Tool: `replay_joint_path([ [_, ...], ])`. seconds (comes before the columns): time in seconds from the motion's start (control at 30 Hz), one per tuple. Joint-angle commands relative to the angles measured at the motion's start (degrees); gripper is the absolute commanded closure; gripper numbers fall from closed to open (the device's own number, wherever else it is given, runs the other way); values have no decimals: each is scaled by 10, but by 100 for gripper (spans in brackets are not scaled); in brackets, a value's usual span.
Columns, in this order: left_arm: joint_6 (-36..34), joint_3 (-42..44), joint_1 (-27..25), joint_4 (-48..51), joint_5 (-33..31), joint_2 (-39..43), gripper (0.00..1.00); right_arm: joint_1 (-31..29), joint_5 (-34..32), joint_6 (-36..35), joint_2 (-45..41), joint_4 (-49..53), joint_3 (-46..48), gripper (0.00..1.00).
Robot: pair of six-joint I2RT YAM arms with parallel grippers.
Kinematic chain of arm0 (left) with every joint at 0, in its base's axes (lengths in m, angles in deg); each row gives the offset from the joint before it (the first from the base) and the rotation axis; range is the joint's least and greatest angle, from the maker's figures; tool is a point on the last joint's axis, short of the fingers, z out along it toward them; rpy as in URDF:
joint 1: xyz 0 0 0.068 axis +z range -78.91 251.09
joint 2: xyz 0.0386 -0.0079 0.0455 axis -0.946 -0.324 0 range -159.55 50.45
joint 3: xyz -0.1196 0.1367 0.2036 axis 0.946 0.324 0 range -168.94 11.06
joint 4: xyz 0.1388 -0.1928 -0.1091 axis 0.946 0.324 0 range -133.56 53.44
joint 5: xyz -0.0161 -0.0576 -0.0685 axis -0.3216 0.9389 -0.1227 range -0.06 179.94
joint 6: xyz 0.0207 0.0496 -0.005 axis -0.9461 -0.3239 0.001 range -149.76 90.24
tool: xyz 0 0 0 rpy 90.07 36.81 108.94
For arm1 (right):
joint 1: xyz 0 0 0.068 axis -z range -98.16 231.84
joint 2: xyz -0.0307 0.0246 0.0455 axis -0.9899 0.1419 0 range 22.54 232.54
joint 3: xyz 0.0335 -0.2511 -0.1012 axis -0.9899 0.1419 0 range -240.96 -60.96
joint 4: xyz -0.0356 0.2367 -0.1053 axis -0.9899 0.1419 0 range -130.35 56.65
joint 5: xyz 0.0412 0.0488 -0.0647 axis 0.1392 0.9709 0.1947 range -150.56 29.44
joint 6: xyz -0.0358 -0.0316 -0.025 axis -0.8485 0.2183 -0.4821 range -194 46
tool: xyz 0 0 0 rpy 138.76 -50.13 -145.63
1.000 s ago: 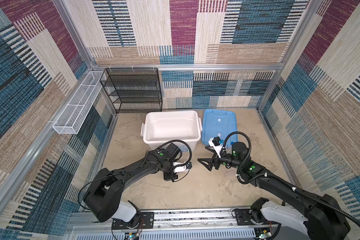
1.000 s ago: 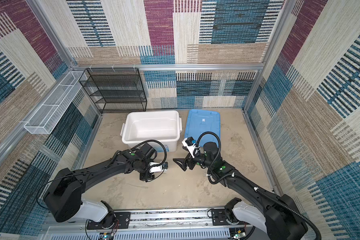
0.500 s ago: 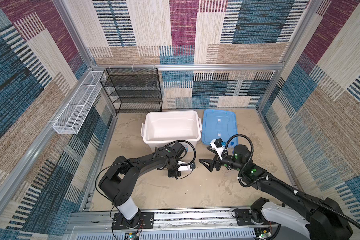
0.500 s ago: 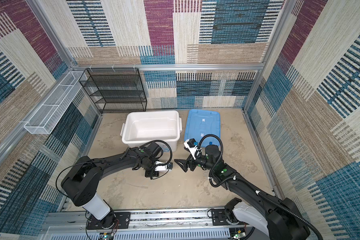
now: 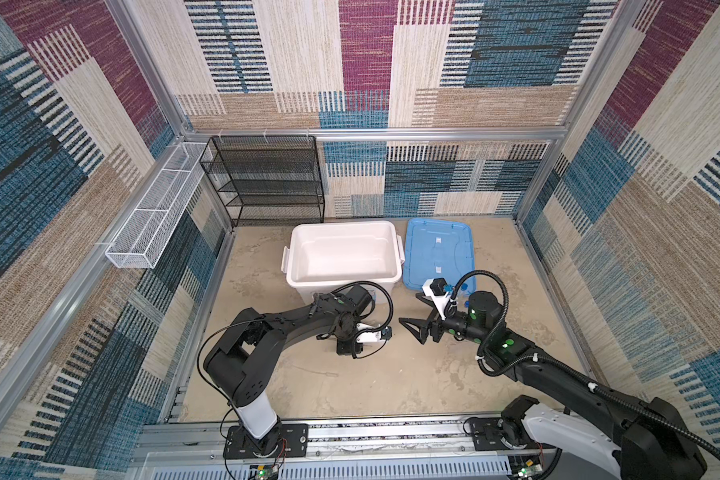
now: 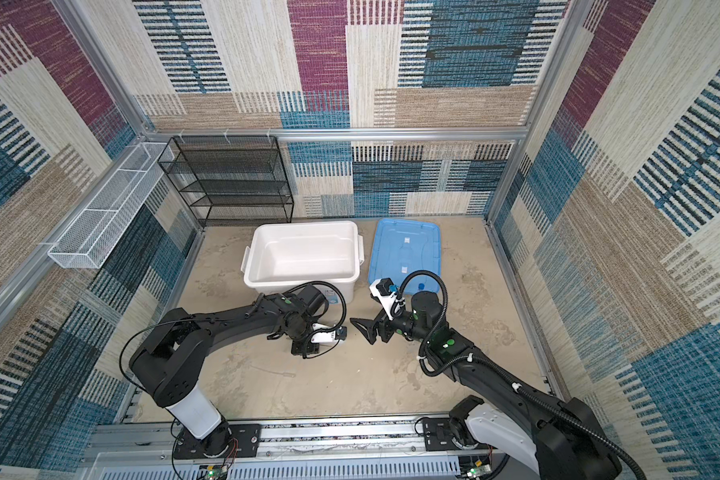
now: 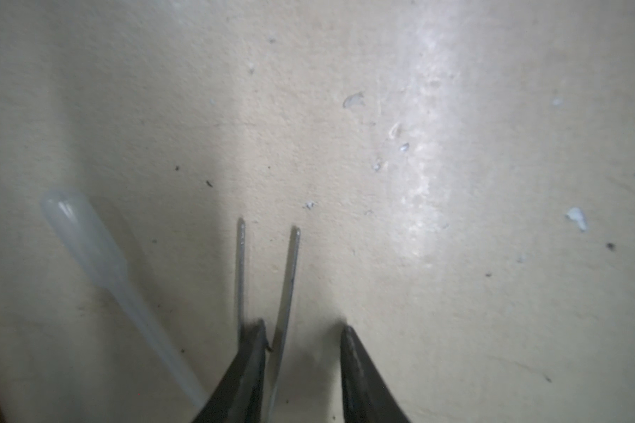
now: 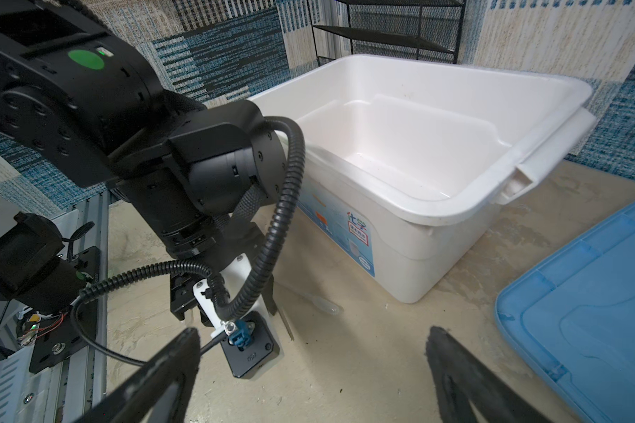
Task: Organize the chemistry lab equipment
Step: 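Lower the left gripper onto the metal tweezers and close on them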
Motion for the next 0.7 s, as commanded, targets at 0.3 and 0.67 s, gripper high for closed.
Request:
replay_joint_path([
  [0.3, -11, 8, 25, -11, 20, 61, 65, 0, -6, -2, 10, -7, -6, 2],
  [0.67, -16, -14, 39, 10, 33, 14, 58, 0, -6, -3, 3, -4, -1, 2],
])
